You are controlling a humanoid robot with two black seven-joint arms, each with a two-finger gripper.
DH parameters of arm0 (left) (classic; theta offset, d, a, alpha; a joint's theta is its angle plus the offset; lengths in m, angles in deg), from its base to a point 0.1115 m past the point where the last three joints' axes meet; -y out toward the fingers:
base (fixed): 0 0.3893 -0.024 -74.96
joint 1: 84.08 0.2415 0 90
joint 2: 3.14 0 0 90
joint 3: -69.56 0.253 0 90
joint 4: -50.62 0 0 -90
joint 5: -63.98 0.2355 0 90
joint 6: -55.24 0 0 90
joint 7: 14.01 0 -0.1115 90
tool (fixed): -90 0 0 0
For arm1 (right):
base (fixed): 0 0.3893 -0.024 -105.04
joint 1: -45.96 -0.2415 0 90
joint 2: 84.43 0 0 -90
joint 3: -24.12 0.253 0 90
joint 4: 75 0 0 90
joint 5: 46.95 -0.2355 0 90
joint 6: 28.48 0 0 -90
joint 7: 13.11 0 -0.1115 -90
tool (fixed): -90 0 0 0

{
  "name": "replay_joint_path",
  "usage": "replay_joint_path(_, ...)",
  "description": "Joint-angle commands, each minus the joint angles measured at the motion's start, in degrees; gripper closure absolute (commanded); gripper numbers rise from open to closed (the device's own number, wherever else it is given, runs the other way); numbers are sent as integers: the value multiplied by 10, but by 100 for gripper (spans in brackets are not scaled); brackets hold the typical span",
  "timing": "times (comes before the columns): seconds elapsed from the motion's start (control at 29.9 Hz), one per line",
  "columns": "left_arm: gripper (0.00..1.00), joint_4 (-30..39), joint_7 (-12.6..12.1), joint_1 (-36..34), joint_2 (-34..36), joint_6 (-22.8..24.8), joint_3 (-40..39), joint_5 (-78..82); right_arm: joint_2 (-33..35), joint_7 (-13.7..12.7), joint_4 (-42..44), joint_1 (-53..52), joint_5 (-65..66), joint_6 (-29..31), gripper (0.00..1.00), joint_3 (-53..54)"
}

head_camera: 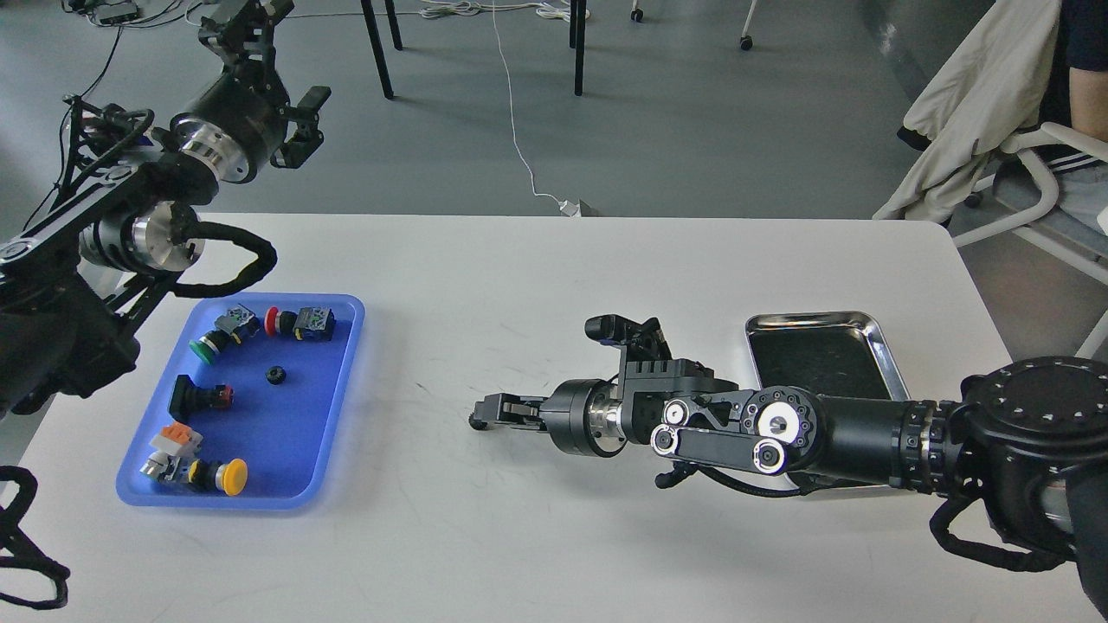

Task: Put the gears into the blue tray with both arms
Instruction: 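Release the black part on the table and withdraw the right gripper, then reach the left gripper to the black part and grasp it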

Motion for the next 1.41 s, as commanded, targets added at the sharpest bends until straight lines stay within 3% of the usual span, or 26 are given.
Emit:
replay_joint_path(0.0, 2, 0, 0, 0, -1, 0, 1, 0, 0, 1, 1, -3, -1, -1, 54, -1)
replay_joint_path(0.03, 2, 0, 0, 0, -1, 0, 1, 0, 0, 1, 1, -4, -1, -1, 51, -1)
replay_joint_path(0.13, 2, 0, 0, 0, -2, 0, 3, 0, 0, 3, 3, -7, -1, 0, 28, 0)
replay_joint_path(0.27, 2, 0, -1, -1, -1, 0, 3, 0, 0, 4, 7, -12, -1, -1, 13, 5)
replay_joint_path(0.67, 2, 3, -4, -1, 13, 2, 7, 1, 3, 5, 7, -69, -18, 6, 6, 169)
replay_joint_path(0.74, 2, 18, -8, -1, 27, 3, 8, 2, 52, 5, -3, -64, -39, 10, 6, 214)
replay_joint_path(0.97, 2, 155, -16, 8, 135, 4, 48, 52, 259, 3, -55, -16, -208, 26, 6, 402)
replay_joint_path(1.17, 2, 333, -15, 11, 239, 4, 104, 146, 365, 3, -53, 110, -369, 66, 6, 565)
replay_joint_path(1.37, 2, 472, -8, 25, 299, 4, 174, 293, 396, 4, -58, 290, -542, 151, 6, 701)
